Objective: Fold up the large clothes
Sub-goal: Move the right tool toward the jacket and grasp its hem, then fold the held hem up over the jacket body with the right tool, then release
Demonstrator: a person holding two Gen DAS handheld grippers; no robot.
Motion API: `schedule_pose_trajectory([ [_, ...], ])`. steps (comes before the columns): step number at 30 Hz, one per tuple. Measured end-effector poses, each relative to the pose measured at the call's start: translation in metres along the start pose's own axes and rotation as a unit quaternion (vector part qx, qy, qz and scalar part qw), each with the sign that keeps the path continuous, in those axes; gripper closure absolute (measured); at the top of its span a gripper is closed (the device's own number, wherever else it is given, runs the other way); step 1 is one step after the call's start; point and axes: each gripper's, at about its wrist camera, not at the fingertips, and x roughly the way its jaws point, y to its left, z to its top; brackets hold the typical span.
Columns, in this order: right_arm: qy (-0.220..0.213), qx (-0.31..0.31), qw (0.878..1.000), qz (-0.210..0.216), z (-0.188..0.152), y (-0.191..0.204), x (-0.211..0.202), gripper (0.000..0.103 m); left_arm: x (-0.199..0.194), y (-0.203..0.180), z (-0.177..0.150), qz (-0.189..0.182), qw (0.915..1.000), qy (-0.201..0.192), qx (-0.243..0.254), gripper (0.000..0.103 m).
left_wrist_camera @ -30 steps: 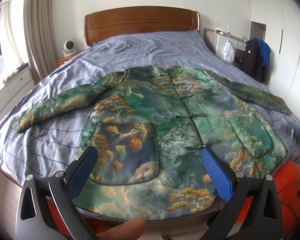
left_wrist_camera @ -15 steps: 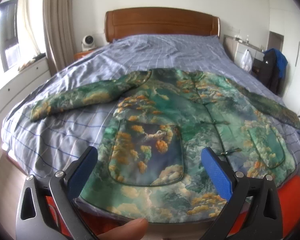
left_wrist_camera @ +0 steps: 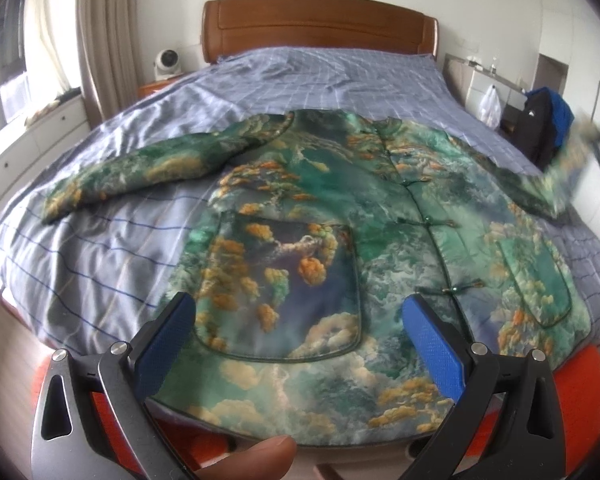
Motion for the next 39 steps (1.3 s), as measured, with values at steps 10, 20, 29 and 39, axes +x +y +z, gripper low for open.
schedule_pose_trajectory([
  [10, 0.154, -0.203, 0.958, 0.129, -0.196, 0.252, 0.122, 0.092, -0.011, 0.021, -0.006, 0.004, 0.9997, -0.013, -0.021, 0.000],
  [20, 0.335, -0.198, 0.906, 0.167, -0.329, 0.232, 0.187, 0.036, -0.001, 0.033, -0.015, 0.024, 0.9993, -0.001, -0.028, 0.000],
  [29, 0.202, -0.250, 0.943, 0.084, -0.237, 0.167, 0.117, 0.023, 0.010, 0.023, -0.019, 0.020, 0.9995, 0.016, -0.017, 0.000],
  [39, 0.190, -0.232, 0.952, 0.064, -0.234, 0.125, 0.079, 0.030, 0.004, 0.051, -0.002, 0.054, 0.9982, 0.015, -0.021, 0.000],
])
